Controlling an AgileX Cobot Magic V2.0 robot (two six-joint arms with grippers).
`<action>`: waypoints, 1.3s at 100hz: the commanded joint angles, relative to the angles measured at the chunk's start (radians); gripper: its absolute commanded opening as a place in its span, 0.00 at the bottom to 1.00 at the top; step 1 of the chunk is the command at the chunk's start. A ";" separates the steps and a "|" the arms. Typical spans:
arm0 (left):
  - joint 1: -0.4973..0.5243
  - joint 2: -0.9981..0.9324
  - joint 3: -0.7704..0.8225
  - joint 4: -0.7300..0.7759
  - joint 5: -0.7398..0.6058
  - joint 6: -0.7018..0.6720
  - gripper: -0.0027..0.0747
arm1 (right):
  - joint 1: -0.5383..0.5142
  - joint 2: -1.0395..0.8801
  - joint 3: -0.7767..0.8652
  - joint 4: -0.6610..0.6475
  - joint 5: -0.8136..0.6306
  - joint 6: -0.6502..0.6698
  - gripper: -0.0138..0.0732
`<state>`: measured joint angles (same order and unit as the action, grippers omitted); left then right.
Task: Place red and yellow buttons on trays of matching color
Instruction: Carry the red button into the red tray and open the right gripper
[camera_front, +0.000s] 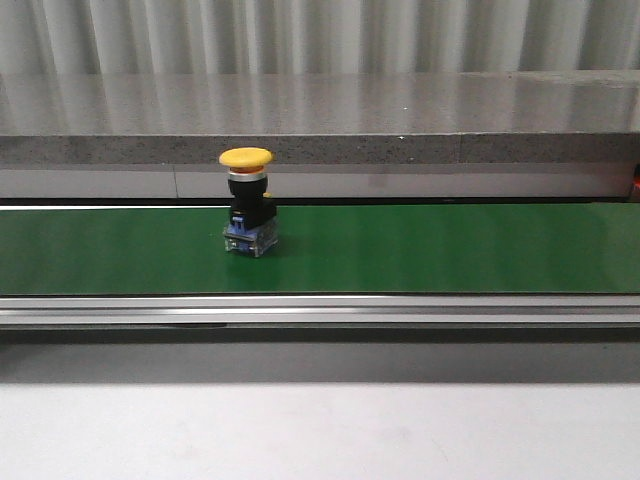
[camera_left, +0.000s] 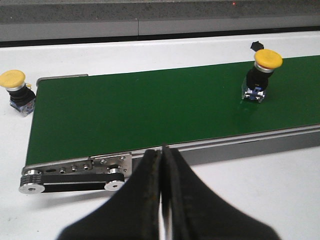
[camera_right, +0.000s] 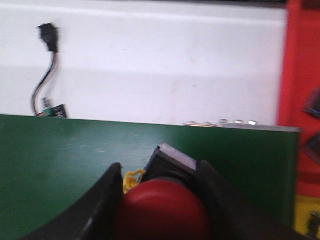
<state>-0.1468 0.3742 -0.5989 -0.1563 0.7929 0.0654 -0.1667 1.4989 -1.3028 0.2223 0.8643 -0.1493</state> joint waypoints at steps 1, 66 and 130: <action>-0.007 0.006 -0.024 -0.012 -0.071 0.002 0.01 | -0.078 -0.042 -0.044 -0.016 -0.046 0.027 0.36; -0.007 0.006 -0.024 -0.012 -0.071 0.002 0.01 | -0.342 0.205 -0.312 -0.023 -0.016 0.149 0.36; -0.007 0.006 -0.024 -0.012 -0.071 0.002 0.01 | -0.406 0.421 -0.385 -0.021 -0.132 0.199 0.36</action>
<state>-0.1468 0.3742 -0.5989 -0.1563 0.7929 0.0654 -0.5672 1.9510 -1.6505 0.1930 0.7984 0.0493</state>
